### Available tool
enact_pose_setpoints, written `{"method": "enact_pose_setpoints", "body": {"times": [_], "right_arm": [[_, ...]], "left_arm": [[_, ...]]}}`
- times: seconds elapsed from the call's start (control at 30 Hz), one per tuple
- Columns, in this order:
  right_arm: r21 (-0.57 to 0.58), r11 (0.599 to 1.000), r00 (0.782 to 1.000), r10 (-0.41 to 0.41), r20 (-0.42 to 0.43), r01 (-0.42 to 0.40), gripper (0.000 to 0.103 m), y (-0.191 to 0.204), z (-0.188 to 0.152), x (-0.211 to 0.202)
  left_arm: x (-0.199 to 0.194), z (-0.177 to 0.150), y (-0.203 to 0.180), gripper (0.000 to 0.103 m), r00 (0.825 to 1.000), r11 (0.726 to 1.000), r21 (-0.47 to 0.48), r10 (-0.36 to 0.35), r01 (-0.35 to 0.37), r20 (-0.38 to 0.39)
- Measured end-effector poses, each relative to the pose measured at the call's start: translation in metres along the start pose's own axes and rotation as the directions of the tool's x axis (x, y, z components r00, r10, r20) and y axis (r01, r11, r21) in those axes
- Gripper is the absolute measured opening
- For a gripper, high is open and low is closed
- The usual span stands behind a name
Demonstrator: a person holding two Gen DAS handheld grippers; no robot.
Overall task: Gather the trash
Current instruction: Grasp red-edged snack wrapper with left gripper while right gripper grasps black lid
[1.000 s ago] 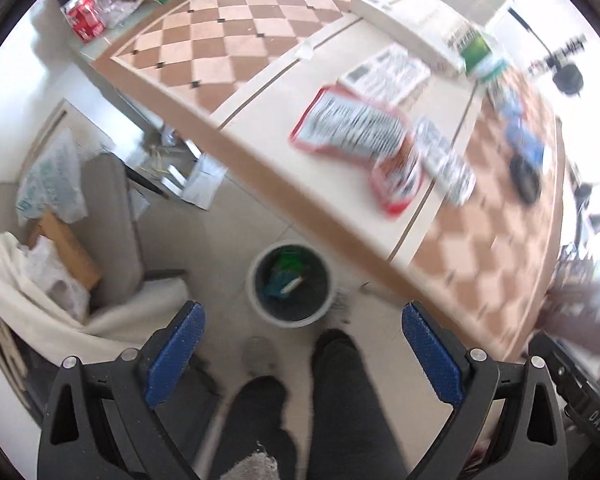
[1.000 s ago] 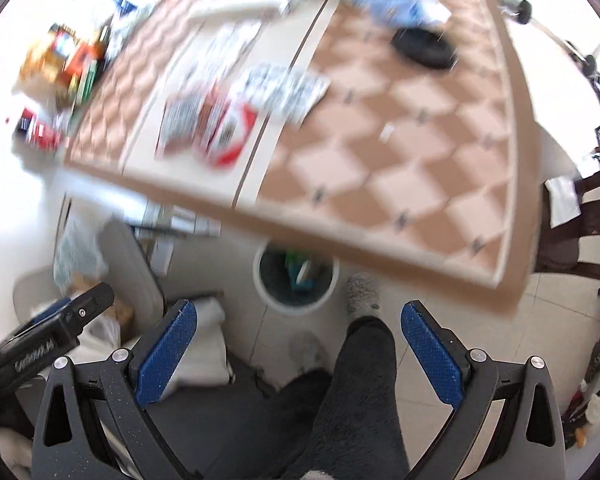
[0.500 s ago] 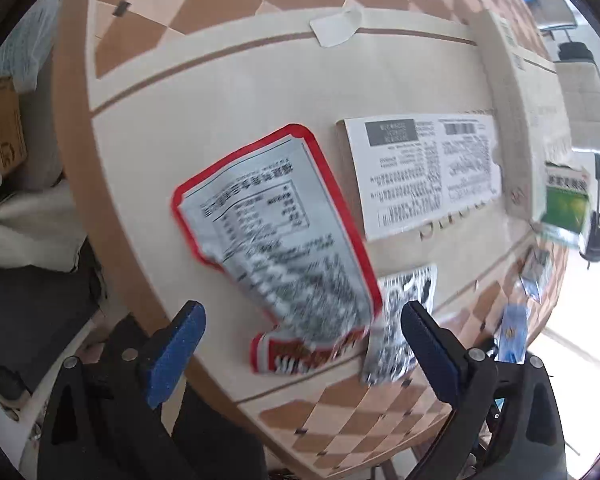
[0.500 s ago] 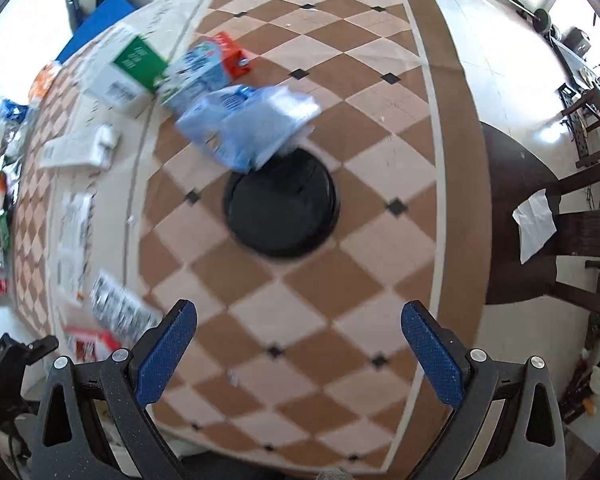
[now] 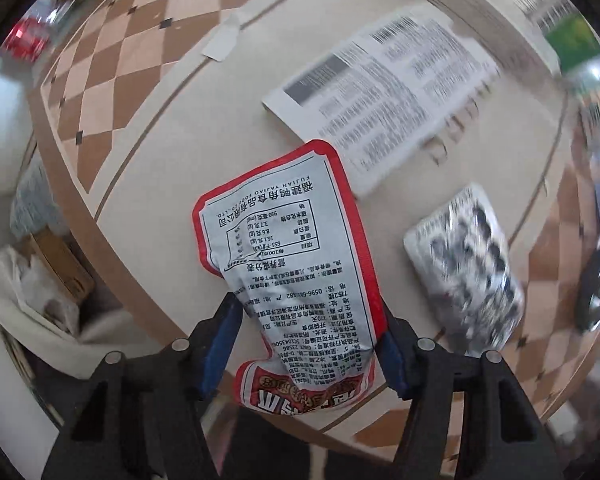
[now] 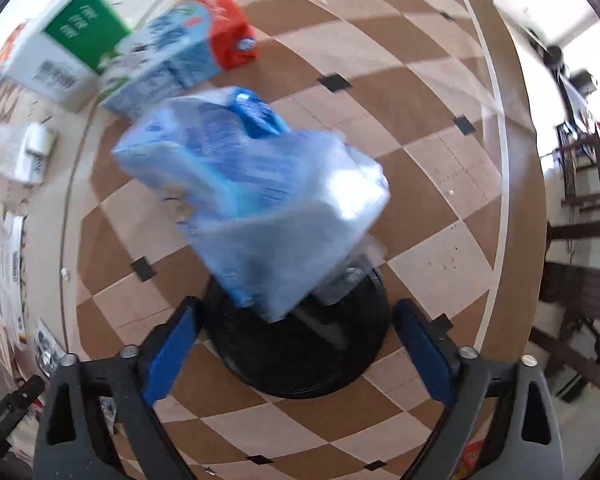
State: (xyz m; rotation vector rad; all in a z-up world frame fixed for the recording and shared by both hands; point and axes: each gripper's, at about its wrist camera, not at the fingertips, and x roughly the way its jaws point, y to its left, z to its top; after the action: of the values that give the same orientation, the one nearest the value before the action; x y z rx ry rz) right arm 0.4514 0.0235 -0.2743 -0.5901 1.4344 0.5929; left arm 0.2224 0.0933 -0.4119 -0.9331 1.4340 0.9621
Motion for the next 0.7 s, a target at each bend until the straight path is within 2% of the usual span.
{"method": "enact_pose_setpoints", "body": {"times": [0.1, 0.3, 0.37, 0.47, 0.6, 0.7], "right_arm": [[-0.027, 0.999, 1.0, 0.02, -0.022, -0.021, 0.086, 0.007, -0.009, -0.002], [-0.023, 0.993, 0.993, 0.116, -0.032, -0.117, 0.086, 0.008, -0.03, -0.017], [-0.03, 0.99, 0.99, 0.139, -0.027, -0.14, 0.086, 0.01, -0.035, -0.026], [-0.041, 0.985, 0.986, 0.166, -0.016, -0.167, 0.086, 0.014, -0.044, -0.04], [-0.047, 0.984, 0.985, 0.175, 0.006, -0.175, 0.086, 0.024, -0.057, -0.051], [-0.04, 0.983, 0.984, 0.18, 0.018, -0.179, 0.086, 0.029, -0.089, -0.062]], "left_arm": [[0.0, -0.011, -0.004, 0.058, 1.0, 1.0, 0.016, 0.007, -0.007, 0.004], [-0.018, -0.014, -0.002, 0.055, 0.999, 0.999, 0.029, -0.033, 0.032, 0.039], [-0.029, -0.016, -0.004, 0.041, 0.997, 0.998, 0.036, -0.058, 0.057, 0.048], [-0.034, -0.019, -0.01, 0.037, 0.993, 0.993, 0.046, -0.107, 0.104, 0.055], [-0.033, -0.022, -0.008, 0.035, 0.99, 0.991, 0.061, -0.127, 0.123, 0.067], [-0.035, -0.028, 0.003, 0.031, 0.984, 0.987, 0.062, -0.153, 0.148, 0.086]]}}
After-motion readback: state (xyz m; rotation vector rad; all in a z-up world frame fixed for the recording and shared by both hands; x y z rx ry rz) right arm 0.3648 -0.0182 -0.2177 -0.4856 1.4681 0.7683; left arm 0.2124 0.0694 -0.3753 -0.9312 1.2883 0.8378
